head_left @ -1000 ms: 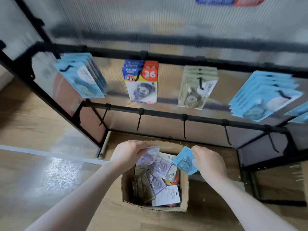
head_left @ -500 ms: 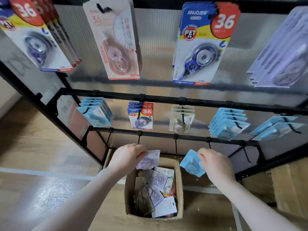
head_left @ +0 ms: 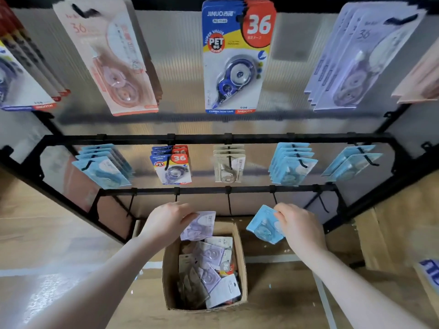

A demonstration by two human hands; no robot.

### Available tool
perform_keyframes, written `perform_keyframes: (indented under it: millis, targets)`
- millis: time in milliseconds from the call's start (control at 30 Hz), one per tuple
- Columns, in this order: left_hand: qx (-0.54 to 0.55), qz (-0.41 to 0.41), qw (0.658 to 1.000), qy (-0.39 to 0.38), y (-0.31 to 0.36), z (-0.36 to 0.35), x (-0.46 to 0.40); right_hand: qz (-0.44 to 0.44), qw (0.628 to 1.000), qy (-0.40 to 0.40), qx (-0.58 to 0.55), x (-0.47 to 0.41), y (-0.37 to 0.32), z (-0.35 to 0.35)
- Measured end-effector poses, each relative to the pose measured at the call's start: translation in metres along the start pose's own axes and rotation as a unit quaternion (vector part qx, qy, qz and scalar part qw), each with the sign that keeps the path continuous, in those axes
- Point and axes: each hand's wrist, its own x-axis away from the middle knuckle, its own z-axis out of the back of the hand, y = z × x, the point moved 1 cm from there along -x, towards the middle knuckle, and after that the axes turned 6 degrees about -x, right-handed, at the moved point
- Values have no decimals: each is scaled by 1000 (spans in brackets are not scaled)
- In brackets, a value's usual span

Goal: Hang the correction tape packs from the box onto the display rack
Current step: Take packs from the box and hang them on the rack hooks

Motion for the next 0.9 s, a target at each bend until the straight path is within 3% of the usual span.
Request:
perform_keyframes:
  millis: [333, 567, 900]
  targets:
    - [-2, -60, 998, 24, 134, -21, -67, -29, 999, 36, 26, 4, 143, 55]
    - [37, -29, 998, 31, 232, -46, -111, 17, 998, 52, 27, -23, 236, 97]
    - [33, -15, 998, 55, 268, -43, -137, 88, 994, 64, 18, -81, 258, 136]
